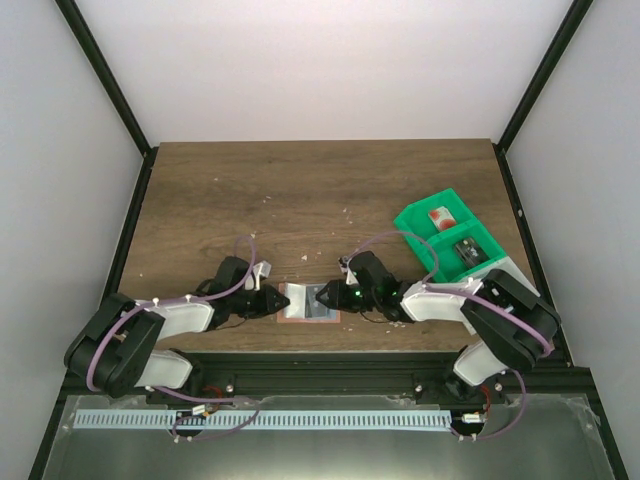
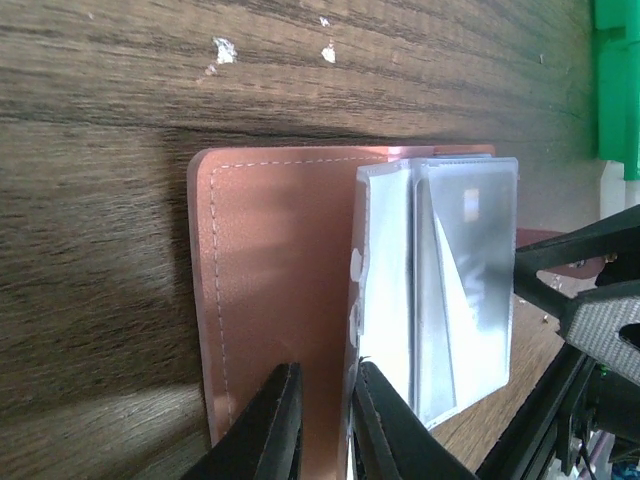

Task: Take the credit cards out of the card holder

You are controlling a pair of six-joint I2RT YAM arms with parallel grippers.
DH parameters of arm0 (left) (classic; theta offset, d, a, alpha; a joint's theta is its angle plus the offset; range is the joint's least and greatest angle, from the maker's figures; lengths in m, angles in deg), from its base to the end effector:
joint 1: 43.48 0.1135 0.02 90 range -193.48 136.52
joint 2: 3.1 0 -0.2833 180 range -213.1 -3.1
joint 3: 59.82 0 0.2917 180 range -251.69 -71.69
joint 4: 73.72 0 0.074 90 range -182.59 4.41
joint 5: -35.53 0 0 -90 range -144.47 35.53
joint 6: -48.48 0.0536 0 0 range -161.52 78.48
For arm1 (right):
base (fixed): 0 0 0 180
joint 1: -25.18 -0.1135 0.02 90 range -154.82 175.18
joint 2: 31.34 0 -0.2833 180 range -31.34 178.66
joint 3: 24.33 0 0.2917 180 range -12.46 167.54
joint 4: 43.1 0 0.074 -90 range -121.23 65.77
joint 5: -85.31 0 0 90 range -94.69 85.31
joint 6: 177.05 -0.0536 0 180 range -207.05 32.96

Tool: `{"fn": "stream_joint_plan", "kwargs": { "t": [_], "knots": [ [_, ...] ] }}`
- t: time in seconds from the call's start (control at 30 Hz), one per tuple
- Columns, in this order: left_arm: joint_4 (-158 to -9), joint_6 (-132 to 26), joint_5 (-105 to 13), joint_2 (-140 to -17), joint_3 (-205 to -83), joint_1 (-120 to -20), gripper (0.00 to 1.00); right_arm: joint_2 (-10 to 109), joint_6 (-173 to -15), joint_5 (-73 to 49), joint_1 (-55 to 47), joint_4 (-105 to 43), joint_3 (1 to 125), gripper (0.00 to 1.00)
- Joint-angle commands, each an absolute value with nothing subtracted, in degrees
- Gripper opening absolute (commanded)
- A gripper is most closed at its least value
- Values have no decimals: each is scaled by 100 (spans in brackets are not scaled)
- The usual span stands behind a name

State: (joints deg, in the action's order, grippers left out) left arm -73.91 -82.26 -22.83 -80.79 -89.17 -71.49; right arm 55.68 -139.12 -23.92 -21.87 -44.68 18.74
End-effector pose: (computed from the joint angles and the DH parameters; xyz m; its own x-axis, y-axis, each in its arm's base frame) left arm 0.1923 -0.1341 0.0827 -0.9623 -0.1174 -0.2452 0.1036 0.6755 -0.7300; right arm 0.1965 0.2370 0.1100 -0.9582 0.0637 -0.2791 -0.1646 0.6751 0.7192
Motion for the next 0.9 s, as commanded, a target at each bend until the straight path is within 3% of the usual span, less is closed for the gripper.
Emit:
{"fn": "stream_joint_plan", "kwargs": {
  "t": [0.0, 0.6, 0.87],
  "knots": [
    [-7244, -8306, -2157, -8149, -8810, -7184, 16, 5396, -13743, -2600, -2202, -4673, 1996, 41],
    [-7061, -8634, -2035, -8135, -8799, -7428, 15, 5759, -13990, -3615, -2211, -5676, 2213, 42],
    [-7514, -8640, -2380, -7566, -8841, -7433, 16, 6280, -14112, -3745, -2228, -5947, 2456, 42]
  ]
}}
